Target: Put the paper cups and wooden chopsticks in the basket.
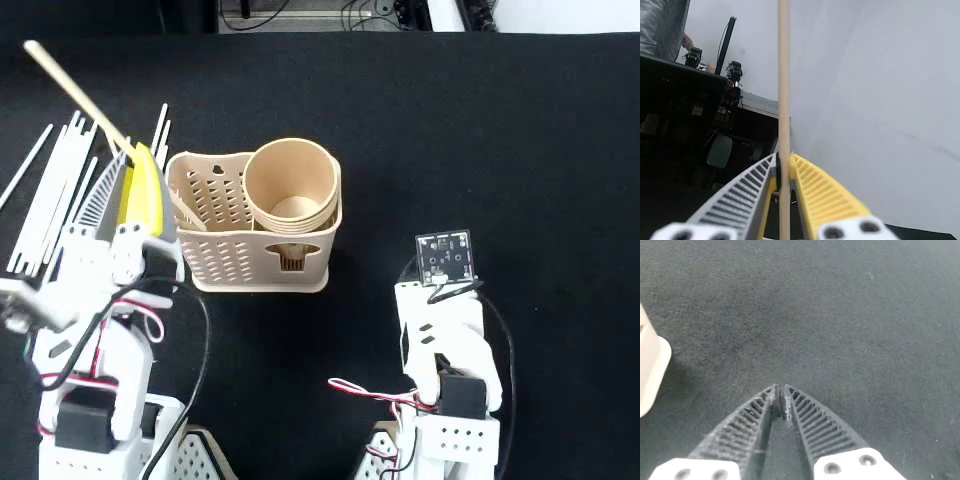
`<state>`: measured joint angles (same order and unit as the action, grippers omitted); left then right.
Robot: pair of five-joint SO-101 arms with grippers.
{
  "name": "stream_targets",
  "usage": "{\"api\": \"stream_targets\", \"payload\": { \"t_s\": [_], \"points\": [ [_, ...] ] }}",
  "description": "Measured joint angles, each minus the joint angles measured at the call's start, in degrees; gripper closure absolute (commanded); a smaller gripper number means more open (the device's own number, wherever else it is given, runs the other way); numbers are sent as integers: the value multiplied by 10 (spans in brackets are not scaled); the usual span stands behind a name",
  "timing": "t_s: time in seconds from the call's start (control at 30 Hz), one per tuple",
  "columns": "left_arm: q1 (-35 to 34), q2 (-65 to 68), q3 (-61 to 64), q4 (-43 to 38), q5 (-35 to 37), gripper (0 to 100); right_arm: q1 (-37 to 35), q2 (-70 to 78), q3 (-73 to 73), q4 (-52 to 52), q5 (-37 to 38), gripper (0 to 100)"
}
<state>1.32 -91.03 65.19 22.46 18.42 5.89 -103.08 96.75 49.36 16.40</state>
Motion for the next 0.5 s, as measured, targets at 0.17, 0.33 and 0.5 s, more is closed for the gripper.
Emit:
{"api": "stream_targets", "payload": {
  "t_s": [0.17,0.33,0.5],
  "points": [
    [0,8,0,0,0,914,0,0,0,0,0,972],
    [0,8,25,0,0,902,0,0,0,0,0,972],
    [0,9,31,1,0,902,0,0,0,0,0,972]
  ]
}}
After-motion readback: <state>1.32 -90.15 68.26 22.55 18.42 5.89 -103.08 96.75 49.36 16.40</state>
